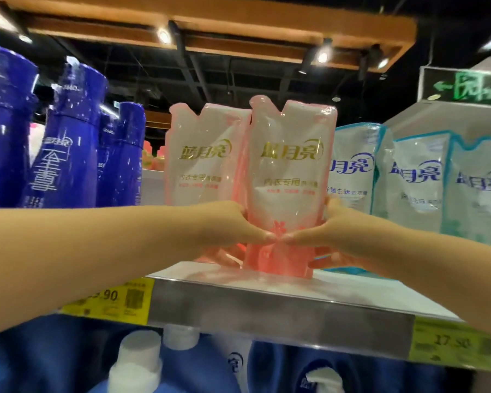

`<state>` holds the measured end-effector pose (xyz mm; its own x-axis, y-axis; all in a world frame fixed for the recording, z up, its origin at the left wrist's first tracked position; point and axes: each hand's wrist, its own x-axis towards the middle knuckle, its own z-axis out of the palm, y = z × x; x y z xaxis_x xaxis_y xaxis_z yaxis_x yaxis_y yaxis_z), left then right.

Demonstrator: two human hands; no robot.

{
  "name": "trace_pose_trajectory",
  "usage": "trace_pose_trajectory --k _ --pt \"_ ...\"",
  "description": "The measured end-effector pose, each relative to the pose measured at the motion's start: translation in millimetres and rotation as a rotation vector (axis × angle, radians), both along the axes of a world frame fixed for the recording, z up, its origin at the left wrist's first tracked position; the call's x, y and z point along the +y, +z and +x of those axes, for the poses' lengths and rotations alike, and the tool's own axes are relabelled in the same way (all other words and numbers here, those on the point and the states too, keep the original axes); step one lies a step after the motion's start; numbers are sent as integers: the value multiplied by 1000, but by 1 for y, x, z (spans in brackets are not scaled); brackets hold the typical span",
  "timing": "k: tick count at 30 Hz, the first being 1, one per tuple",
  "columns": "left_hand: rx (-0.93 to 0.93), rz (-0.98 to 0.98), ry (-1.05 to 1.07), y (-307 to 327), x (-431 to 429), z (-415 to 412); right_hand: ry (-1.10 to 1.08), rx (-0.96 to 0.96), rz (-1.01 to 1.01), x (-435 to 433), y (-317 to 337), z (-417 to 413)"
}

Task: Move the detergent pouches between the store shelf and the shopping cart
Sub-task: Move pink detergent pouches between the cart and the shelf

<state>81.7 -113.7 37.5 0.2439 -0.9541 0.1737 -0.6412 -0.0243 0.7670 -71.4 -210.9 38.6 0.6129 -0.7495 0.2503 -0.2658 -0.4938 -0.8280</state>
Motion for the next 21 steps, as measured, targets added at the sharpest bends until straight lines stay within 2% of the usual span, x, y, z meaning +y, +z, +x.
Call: trace_pose_trajectory --k 3,11,16,21 --pt "8 -22 14 0 -4 0 -106 8 -34 1 -3 9" --pt "110 -26 21 0 -23 -2 -205 60 -48 -7 -4 14" --pt "135 19 80 2 -35 -5 -170 160 -103 -21 -1 23" --pt "132 20 166 3 -36 -2 -128 176 -47 -27 4 39"
